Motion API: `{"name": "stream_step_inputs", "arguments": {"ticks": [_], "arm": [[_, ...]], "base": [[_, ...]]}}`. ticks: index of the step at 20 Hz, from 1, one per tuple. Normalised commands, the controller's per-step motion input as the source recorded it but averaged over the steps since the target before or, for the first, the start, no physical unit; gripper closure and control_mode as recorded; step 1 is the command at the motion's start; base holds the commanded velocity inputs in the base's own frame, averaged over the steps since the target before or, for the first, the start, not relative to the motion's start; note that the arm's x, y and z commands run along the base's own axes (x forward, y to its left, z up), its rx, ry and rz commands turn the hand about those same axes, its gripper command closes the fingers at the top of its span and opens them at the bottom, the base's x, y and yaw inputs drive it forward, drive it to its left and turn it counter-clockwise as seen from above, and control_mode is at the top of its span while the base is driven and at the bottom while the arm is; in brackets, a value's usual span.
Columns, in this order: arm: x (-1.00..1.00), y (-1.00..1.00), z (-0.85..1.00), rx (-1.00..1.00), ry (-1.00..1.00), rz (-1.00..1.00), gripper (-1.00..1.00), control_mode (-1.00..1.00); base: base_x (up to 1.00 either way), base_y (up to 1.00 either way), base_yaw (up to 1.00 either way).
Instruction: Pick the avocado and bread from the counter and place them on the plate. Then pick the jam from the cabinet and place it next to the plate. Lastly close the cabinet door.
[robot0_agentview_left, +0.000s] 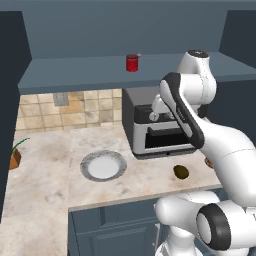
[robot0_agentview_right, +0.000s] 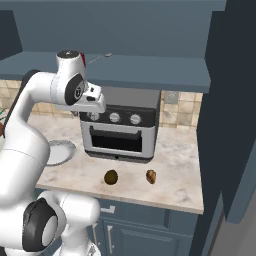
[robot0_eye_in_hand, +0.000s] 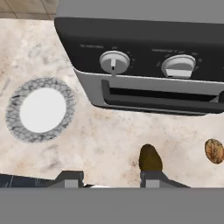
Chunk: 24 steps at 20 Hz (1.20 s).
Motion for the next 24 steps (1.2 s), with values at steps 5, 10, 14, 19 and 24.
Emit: {"name": "stream_step_inputs", "arguments": {"ticks": [5,10,14,19,24], "arm": [[-0.02,-0.01,-0.01,0.00,0.00,0.00,-1.00,-1.00],[-0.10,-0.06,-0.13,-0.01,0.00,0.00,-1.00,-1.00],[-0.13,-0.08,-0.14,0.00,0.00,0.00,-1.00,-1.00],[-0.14,-0.16,-0.19,0.00,0.00,0.00,-1.00,-1.00],[-0.12,-0.12,-0.27,-0.01,0.00,0.00,-1.00,-1.00]], "base": [[0.00,0.00,0.00],[0.00,0.00,0.00],[0.00,0.00,0.00],[0.00,0.00,0.00],[0.00,0.00,0.00]]}}
